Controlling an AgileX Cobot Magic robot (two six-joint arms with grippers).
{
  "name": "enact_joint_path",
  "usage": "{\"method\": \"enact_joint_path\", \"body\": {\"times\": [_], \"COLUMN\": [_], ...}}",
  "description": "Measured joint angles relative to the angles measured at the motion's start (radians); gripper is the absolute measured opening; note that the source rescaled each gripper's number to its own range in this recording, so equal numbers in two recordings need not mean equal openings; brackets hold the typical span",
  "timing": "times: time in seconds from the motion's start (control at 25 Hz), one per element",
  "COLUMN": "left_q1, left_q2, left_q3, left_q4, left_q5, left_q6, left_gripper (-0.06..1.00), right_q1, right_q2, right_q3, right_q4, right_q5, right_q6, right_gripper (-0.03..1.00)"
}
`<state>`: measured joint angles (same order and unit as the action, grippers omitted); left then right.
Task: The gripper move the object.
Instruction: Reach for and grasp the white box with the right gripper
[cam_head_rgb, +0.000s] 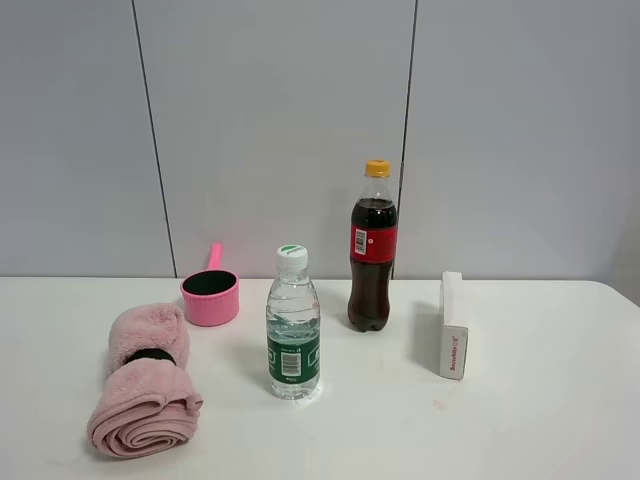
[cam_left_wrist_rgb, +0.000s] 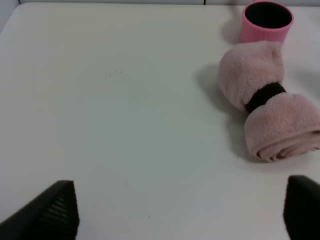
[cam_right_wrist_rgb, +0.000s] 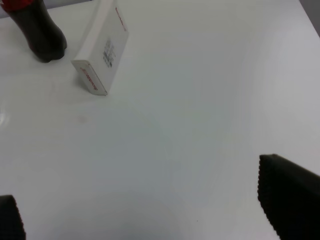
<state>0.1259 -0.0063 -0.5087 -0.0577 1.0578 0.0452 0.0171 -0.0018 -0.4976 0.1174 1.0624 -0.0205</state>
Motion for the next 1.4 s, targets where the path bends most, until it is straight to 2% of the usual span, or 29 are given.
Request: {"method": "enact_joint_path", "body": {"times": [0.04,1.4], "left_q1": [0.000,0.000], "left_q2": [0.000,0.000], "left_q3": [0.000,0.000], "left_q4": [0.000,0.000], "left_q5": [0.000,0.000], "left_q6": [0.000,0.000], "left_gripper": [1.00,1.00], "right_q1": [0.000,0.000], "right_q2": [0.000,0.000], "right_q3": [0.000,0.000], "right_q4": [0.000,0.000], "right_q5": [0.000,0.000], "right_q6": [0.000,0.000], "right_gripper": [0.92,0.92]}}
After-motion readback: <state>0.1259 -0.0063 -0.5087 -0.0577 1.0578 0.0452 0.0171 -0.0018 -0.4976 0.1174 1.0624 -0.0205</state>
